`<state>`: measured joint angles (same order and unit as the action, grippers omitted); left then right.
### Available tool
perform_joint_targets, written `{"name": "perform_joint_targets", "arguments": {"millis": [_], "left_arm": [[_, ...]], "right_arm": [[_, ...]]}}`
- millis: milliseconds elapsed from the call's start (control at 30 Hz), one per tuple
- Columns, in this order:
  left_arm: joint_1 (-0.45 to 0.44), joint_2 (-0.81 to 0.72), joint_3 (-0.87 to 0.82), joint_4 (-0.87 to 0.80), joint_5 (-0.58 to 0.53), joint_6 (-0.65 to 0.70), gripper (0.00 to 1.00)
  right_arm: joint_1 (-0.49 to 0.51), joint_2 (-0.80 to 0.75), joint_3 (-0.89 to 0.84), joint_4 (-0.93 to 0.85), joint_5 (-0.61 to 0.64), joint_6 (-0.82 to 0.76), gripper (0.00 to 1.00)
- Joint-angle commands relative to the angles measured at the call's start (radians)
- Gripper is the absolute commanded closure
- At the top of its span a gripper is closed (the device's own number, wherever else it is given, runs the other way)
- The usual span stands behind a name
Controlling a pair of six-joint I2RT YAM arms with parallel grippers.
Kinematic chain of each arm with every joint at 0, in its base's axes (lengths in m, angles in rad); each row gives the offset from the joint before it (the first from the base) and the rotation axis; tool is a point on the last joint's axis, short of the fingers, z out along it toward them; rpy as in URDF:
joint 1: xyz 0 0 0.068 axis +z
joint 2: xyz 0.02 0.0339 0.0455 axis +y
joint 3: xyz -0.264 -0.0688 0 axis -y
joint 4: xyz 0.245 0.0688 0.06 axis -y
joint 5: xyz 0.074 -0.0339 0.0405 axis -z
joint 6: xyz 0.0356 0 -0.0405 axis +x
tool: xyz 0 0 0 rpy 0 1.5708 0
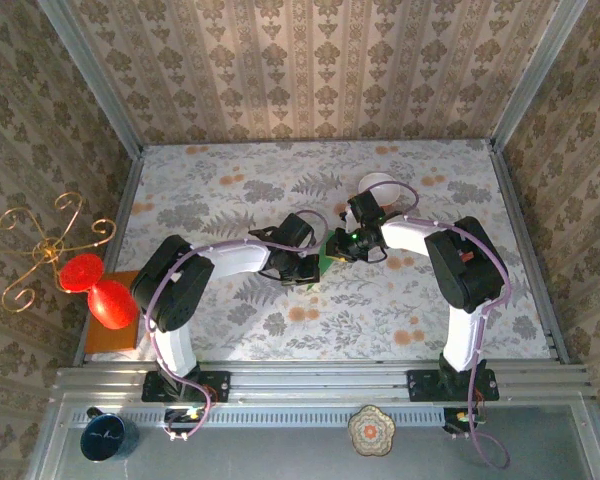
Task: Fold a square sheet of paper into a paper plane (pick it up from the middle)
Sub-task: Fold the wing for the fifth time at the center of the table.
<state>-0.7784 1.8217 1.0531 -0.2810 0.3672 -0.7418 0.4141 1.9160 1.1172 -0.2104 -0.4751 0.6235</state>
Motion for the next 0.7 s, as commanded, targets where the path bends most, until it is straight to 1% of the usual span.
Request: {"name": "perform_joint_targets", "arguments": {"millis": [0, 667], "left_arm": [[-0.004, -0.006, -0.012, -0.019, 0.003, -0.023, 0.94], [-0.017, 0.028, -0.033, -0.006, -0.001, -0.041, 0.94]], "right_arm": [[-0.003, 0.022, 0.026, -0.037, 0.021, -0.021, 0.77], [-0.003, 0.038, 0.032, -0.048, 0.033, -0.019, 0.77]]}}
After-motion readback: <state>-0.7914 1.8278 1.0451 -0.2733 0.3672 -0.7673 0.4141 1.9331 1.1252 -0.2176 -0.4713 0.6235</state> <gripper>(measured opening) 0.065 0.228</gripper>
